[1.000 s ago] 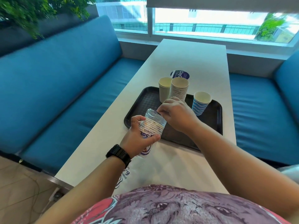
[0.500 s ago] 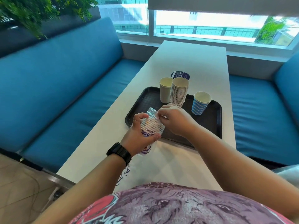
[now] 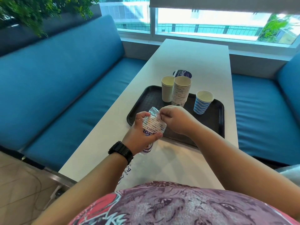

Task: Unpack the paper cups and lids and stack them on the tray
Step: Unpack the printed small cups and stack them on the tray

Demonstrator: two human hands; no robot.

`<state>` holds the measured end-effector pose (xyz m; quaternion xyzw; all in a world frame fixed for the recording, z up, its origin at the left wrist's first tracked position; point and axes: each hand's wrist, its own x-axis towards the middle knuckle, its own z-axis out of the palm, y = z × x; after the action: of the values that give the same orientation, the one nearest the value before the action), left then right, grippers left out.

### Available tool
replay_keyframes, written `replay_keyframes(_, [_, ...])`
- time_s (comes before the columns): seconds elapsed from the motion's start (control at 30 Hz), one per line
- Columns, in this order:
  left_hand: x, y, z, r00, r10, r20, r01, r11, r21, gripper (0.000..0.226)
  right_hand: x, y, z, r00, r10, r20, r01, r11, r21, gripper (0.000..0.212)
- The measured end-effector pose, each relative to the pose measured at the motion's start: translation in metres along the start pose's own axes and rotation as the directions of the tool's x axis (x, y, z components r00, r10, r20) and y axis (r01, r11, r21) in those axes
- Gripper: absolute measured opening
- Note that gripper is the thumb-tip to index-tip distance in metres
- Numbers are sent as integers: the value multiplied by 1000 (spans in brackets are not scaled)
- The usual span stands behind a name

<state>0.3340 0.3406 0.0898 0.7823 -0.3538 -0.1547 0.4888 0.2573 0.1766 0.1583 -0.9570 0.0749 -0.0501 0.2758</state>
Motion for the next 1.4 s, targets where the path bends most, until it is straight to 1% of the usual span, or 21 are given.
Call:
replay_keyframes(0.07, [0, 0, 0, 1000, -4, -6, 4, 1000, -4, 75, 0, -3, -1, 1000, 4, 14, -4, 1000, 8, 20])
replay_keyframes(0.27, [0, -2, -1, 1000, -10, 15, 11, 1000, -6, 72, 2, -4, -1, 999, -11, 41, 14, 998, -56, 20])
replay_keyframes(0.43, [0, -2, 1, 1000, 7, -19, -8, 1000, -2, 76, 5, -1, 3, 999, -25, 25, 28, 995, -96, 17])
replay_keyframes(0.53, [0, -1, 1, 1000, -10, -9, 10, 1000, -3, 71, 4, -1, 6, 1000, -9, 10, 10, 997, -82, 13])
replay_keyframes(0.73, [0, -5, 1, 1000, -20, 12, 20, 1000, -11, 71, 5, 1, 5, 999, 51, -5, -51, 997, -50, 10])
replay_keyframes(0.87, [0, -7, 2, 999, -39, 31, 39, 999, -2, 72, 10, 7, 2, 995, 86, -45, -85, 996, 32, 11])
replay_keyframes(1.03, [1, -9, 4, 996, -66, 65, 66, 998, 0, 72, 23, 19, -13, 979, 80, -187, -46, 983, 180, 14])
replay_keyframes(1.13, [1, -10, 4, 996, -67, 63, 68, 998, -13, 70, 37, 28, -33, 937, 112, -329, -45, 977, 206, 17])
replay_keyframes(1.23, [2, -12, 4, 996, -70, 53, 71, 997, -32, 67, 52, 38, -55, 883, 101, -458, -41, 989, 140, 21])
replay_keyframes(1.33, [5, -13, 4, 995, -85, 50, 87, 995, -45, 68, 65, 45, -75, 841, 29, -540, -18, 999, 26, 26])
replay_keyframes(1.4, [6, -13, 4, 995, -91, 40, 93, 994, -48, 69, 73, 51, -84, 801, -14, -599, -23, 998, -54, 27])
